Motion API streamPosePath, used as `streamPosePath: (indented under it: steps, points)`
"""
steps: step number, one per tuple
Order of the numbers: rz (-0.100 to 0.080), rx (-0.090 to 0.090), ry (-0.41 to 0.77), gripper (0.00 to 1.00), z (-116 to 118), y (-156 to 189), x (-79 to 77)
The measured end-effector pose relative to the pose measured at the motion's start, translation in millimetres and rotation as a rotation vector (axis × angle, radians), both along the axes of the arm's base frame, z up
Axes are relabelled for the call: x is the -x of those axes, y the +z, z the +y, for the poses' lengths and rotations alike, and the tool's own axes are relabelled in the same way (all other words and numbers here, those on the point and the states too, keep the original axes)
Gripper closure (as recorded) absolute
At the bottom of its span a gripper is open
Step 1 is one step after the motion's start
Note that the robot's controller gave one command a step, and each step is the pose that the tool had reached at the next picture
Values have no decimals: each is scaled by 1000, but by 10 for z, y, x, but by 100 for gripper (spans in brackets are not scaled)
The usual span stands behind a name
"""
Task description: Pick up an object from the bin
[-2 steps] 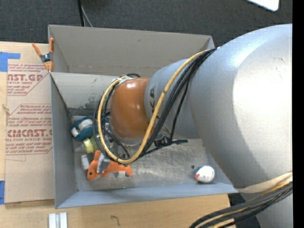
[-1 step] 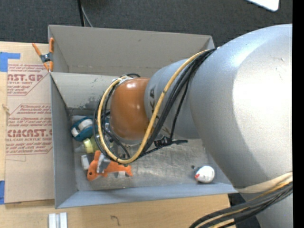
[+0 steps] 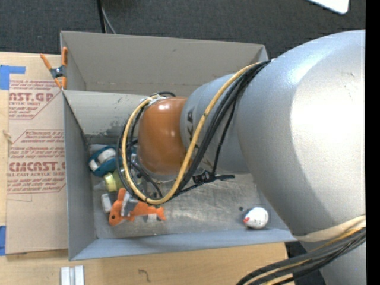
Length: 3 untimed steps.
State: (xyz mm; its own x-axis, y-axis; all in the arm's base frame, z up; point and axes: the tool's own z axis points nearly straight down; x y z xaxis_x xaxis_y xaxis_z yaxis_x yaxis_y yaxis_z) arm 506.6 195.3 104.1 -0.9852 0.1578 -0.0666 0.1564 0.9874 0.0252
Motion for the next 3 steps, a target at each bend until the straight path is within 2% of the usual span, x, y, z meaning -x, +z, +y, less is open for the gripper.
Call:
streamPosePath:
  steps: [3]
  points:
    - [0, 0, 0, 100, 0, 0, 0]
